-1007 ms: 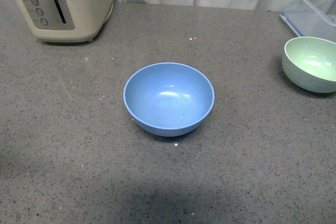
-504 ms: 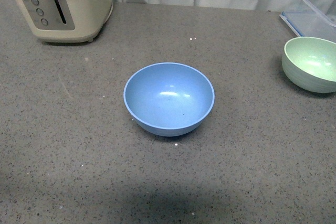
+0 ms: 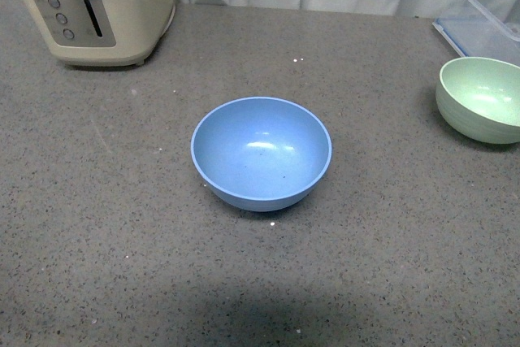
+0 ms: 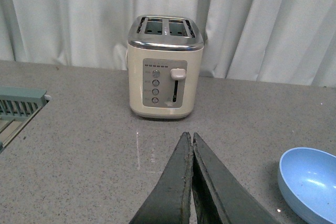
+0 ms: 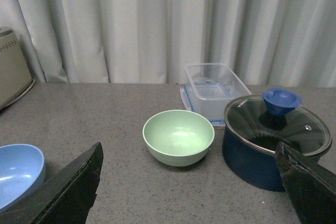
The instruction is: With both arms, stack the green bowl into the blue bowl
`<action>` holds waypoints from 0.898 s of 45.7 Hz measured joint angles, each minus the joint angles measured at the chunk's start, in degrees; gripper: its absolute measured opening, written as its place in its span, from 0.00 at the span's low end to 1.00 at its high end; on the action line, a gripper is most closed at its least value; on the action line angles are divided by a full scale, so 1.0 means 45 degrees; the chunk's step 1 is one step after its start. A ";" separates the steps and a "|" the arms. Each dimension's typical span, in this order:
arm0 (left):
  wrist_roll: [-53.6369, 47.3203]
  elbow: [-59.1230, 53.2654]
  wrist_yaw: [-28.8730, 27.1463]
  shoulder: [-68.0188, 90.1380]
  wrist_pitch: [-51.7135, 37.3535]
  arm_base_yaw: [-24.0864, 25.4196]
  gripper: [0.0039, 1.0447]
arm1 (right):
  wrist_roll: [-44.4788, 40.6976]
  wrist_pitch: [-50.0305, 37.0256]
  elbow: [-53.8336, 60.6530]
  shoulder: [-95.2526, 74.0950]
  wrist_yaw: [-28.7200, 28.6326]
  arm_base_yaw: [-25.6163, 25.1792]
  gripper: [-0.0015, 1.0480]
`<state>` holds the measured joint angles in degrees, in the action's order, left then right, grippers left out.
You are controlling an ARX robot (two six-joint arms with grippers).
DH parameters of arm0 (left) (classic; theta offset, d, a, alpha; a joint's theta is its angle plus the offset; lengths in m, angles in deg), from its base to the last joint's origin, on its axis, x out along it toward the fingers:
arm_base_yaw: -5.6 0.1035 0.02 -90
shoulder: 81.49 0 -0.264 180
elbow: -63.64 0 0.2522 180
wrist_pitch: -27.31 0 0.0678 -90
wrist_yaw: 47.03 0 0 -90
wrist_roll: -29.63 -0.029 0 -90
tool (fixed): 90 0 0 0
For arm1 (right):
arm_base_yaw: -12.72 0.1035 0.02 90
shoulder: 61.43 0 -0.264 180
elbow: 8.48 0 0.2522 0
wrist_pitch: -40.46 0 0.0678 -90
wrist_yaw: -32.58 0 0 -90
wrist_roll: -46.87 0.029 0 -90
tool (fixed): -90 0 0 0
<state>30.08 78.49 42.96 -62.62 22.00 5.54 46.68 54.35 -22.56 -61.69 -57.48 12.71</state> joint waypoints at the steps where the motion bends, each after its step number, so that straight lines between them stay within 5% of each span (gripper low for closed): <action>1: 0.0000 0.0000 0.0005 -0.0146 0.0146 0.0000 0.04 | 0.0000 0.0000 0.0000 0.0000 0.0000 0.0000 0.91; 23: 0.0000 0.0000 0.0005 -0.2050 0.2045 0.0000 0.04 | 0.0005 0.0000 0.0000 0.0000 0.0000 0.0000 0.91; 27: -0.0005 0.0000 0.0000 -0.3672 0.4041 0.0000 0.04 | 0.0005 0.0000 0.0000 0.0000 0.0005 0.0000 0.91; 41: 0.0000 0.0000 0.0005 -0.4133 0.4211 0.0000 0.06 | 0.0005 0.0000 0.0000 0.0000 0.0000 0.0000 0.91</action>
<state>30.08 78.49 42.98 -81.22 40.95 5.54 46.70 54.35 -22.56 -61.69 -57.48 12.71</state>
